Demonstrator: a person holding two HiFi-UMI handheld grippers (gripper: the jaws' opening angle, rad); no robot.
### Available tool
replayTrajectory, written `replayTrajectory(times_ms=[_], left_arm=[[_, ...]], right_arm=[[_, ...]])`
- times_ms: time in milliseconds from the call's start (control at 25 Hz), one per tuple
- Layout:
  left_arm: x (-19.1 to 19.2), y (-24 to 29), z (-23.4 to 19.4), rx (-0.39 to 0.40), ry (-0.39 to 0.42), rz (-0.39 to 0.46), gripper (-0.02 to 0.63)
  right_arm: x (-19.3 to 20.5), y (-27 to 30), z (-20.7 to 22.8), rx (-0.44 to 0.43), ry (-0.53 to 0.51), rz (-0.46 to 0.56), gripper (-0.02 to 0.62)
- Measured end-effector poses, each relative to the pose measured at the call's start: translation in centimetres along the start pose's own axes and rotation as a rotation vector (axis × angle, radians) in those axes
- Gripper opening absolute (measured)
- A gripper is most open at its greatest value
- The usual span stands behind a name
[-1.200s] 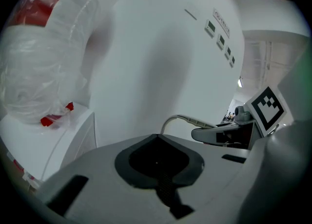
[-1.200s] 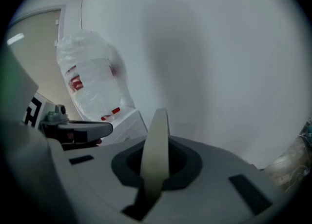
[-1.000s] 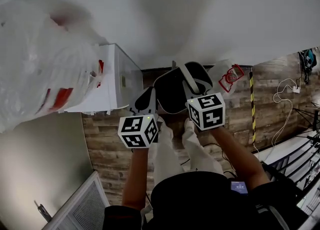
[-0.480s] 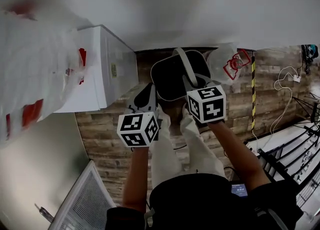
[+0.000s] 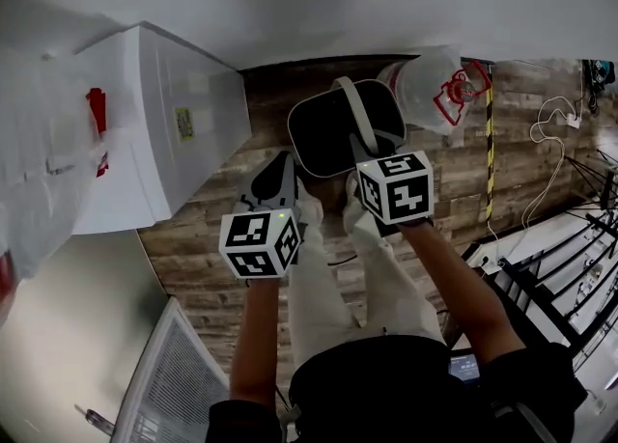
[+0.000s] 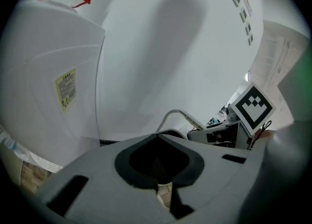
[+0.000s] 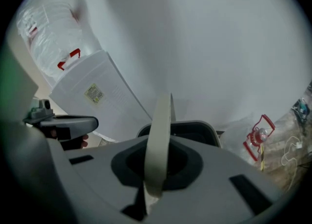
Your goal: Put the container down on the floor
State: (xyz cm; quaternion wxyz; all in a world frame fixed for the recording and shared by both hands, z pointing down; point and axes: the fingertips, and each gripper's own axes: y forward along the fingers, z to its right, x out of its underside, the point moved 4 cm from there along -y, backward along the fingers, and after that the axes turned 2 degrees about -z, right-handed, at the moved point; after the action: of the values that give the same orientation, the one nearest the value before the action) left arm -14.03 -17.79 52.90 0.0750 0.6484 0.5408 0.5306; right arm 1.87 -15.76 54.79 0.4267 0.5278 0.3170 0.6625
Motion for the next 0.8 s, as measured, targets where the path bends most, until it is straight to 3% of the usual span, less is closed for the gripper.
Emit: replayTrajectory(times_ms=[440, 800], left_arm=[[5.4, 4.2, -0.6, 0.051, -0.003, -0.093, 0.017], [6.2, 6.1, -1.5, 0.069, 0.009, -0.13, 0.017]], right_arm=[[4.8, 5.0, 2.6, 0.02, 0.068, -0.085, 0.031], [6.1, 7.9, 3.6, 0.039, 0.083, -0.115, 0.031]])
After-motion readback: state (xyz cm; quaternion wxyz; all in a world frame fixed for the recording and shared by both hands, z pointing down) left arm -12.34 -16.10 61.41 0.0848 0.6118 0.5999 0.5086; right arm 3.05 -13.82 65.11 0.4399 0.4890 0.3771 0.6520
